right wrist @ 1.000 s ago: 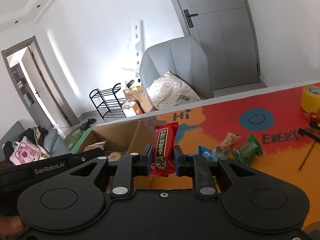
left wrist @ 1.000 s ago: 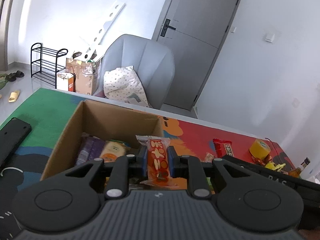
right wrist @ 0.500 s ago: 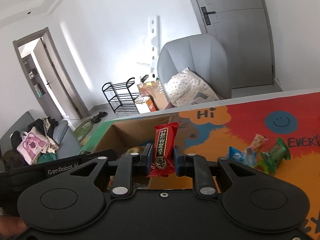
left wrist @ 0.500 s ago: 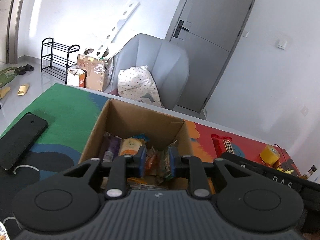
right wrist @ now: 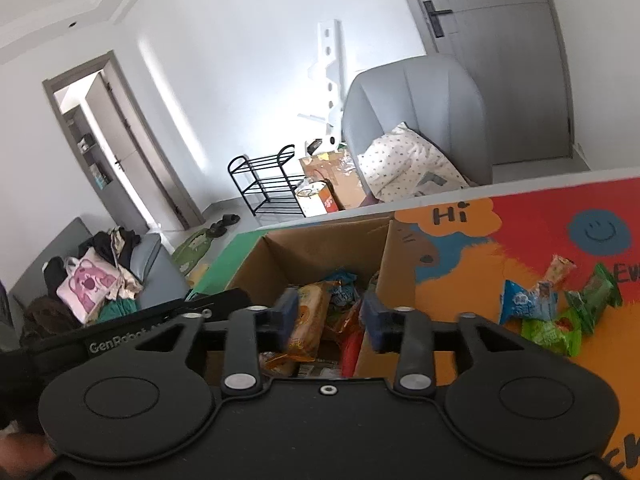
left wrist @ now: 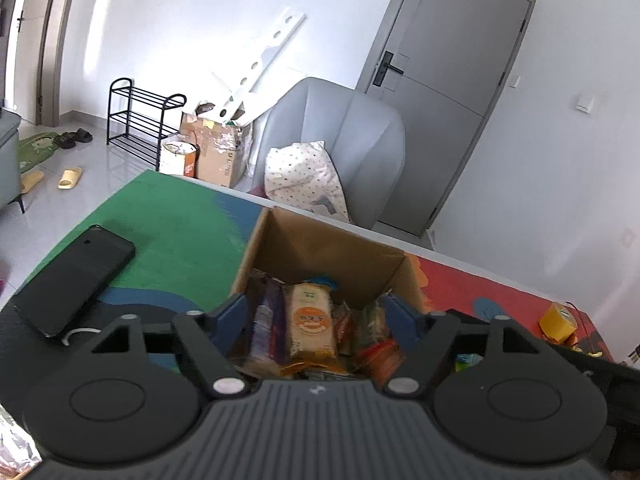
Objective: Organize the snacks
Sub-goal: 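Open both grippers to drop the red snacks into the box, then move both grippers back to the remaining snacks on the table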
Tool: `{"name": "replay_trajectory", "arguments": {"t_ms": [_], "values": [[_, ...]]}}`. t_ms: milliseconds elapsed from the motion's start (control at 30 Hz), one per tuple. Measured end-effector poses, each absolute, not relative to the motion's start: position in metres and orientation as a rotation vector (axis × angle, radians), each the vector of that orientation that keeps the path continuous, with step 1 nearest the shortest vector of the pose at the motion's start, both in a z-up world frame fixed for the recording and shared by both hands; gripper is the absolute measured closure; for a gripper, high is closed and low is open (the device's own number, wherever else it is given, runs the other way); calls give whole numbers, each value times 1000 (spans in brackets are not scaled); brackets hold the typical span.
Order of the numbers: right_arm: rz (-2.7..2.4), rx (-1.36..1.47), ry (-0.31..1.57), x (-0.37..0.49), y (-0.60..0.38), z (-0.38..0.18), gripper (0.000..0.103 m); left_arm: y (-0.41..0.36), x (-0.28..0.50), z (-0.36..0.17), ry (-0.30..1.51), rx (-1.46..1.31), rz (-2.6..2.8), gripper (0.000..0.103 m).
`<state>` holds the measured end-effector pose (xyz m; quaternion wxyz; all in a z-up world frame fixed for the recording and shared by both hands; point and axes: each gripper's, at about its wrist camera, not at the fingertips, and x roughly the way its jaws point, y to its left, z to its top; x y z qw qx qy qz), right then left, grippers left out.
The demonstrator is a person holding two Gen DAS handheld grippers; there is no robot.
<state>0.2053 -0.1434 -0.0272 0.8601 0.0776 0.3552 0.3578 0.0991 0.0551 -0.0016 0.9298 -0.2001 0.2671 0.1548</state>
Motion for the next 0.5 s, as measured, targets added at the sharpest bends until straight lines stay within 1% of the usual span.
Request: {"name": "replay_trajectory", "arguments": {"t_ms": [100, 167, 233, 333, 400, 500], "values": [[709, 162, 734, 205, -152, -26, 54, 54, 98, -1, 545, -408, 321, 21], [687, 167, 733, 205, -159, -27, 47, 52, 97, -1, 543, -409, 318, 17], [660, 160, 719, 205, -166, -27, 37, 48, 98, -1, 547, -408, 309, 15], [624, 154, 716, 205, -179, -27, 30, 41, 102, -2, 557, -404, 287, 13], [604, 168, 727, 207, -189, -29, 26, 35, 105, -3, 562, -393, 281, 11], [578, 178, 734, 208, -202, -31, 22, 21, 110, -4, 574, -361, 275, 10]]}}
